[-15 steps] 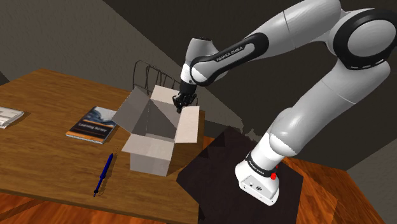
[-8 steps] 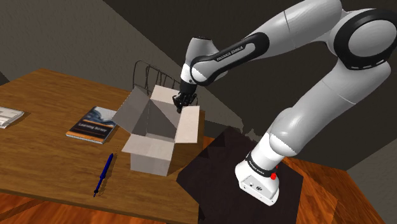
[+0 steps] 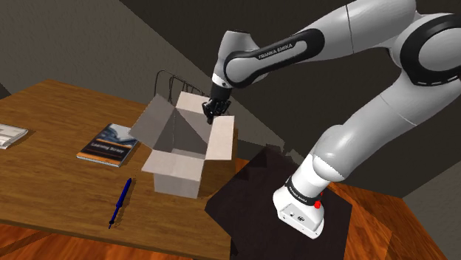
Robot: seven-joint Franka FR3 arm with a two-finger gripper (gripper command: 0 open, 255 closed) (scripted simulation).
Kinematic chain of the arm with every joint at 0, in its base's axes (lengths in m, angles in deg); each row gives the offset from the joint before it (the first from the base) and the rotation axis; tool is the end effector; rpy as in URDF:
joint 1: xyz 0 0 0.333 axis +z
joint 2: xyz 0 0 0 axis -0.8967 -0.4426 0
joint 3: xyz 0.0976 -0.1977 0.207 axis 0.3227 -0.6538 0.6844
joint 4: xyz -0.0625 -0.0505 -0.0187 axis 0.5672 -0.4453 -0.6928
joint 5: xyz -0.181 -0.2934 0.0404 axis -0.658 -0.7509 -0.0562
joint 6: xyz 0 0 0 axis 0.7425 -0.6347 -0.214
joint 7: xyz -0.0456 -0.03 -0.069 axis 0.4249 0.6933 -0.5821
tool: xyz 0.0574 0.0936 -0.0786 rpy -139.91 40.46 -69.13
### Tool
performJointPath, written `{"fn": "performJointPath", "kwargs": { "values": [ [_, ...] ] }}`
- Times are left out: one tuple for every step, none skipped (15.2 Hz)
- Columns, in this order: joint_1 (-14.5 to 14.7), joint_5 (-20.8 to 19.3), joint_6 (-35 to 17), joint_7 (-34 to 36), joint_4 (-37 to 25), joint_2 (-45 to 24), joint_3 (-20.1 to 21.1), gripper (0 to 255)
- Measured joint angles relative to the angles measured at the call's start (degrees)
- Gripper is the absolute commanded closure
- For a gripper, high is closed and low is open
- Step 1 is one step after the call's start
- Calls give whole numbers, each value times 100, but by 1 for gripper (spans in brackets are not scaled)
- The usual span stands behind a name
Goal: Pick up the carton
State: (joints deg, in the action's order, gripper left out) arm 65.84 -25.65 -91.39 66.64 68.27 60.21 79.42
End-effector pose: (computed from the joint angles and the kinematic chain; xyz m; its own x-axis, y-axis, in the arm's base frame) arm 0.4013 0.0721 0.3522 0.9884 -0.1516 -0.0093 -0.1519 -0.9873 -0.0464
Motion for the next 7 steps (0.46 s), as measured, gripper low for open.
{"fn": "performJointPath", "kwargs": {
  "values": [
    [-2,0,90,-2,-35,55,-6,255],
    [1,1,171,6,-70,100,-5,255],
    [0,-2,254,9,-117,136,-8,255],
    [-1,-3,335,9,-155,180,-13,255],
    [0,-1,400,11,-177,222,-15,255],
    [-5,-6,497,7,-233,264,-24,255],
    [-1,-4,566,17,-265,301,-21,255]
  ]
}}
